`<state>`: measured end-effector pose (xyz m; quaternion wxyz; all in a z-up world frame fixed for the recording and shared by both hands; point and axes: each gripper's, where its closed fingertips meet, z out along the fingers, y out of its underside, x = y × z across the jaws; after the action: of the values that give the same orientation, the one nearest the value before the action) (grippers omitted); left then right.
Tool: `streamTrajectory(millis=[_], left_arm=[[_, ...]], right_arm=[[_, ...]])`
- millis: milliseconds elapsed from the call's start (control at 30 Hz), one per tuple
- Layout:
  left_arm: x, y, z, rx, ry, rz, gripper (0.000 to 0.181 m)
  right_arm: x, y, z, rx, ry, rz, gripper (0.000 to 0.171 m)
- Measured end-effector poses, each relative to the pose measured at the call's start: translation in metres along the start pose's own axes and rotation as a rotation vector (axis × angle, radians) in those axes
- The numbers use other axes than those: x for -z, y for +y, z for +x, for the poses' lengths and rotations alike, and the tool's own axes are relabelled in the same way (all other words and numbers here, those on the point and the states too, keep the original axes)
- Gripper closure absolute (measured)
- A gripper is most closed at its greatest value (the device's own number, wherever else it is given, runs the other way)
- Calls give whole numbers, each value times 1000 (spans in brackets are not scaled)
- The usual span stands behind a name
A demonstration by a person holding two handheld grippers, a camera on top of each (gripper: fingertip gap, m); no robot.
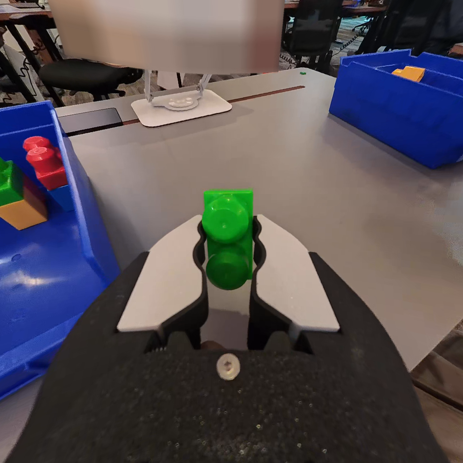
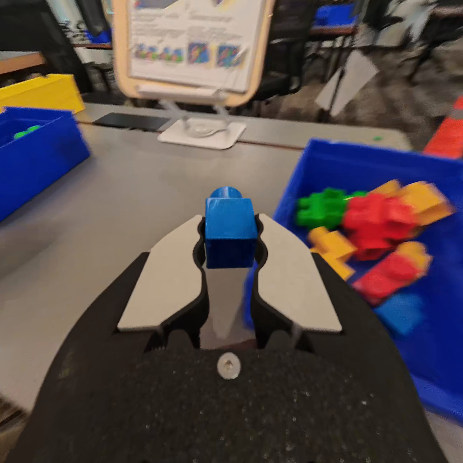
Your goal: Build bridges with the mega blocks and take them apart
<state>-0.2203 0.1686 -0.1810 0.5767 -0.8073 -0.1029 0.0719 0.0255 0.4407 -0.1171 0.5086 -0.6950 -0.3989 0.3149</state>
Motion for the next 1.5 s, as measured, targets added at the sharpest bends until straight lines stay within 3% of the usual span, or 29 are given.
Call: streamTrajectory(millis=[133,267,500,667,733,767,867,1000,1100,1233,1333,1500], left_arm=[[0,-1,5,1,23,-2,146],[1,-1,11,0,45,-2,146],[4,-5,15,-2,58,8,146],[4,-3,17,-4,71,-1,146],[4,-3,17,-4,72,1,146],[4,-4,17,-5,76,0,146],[6,-5,17,-11,79,2,146],[7,-6,19,-15,109,7,146],[7,-6,24,1,164,6,146],[6,-1,29,37,239,-14,146],[8,1,32,18,274,-34,146],[7,6,42,-140,330,-91,146]], right_arm=[[-24,-38,99,95,225,-72,135],[-80,-25,160,113,252,-214,134],[-156,29,166,176,202,-508,134],[-168,48,168,204,229,-594,132],[-164,47,165,198,215,-588,111],[-159,41,161,201,202,-564,111],[-125,6,140,206,190,-431,106],[-56,-32,44,244,0,-165,111],[-19,-9,-49,296,-219,-67,111],[3,54,-144,265,-485,-55,112],[5,88,-172,250,-561,-97,111],[4,92,-187,207,-653,-104,114]])
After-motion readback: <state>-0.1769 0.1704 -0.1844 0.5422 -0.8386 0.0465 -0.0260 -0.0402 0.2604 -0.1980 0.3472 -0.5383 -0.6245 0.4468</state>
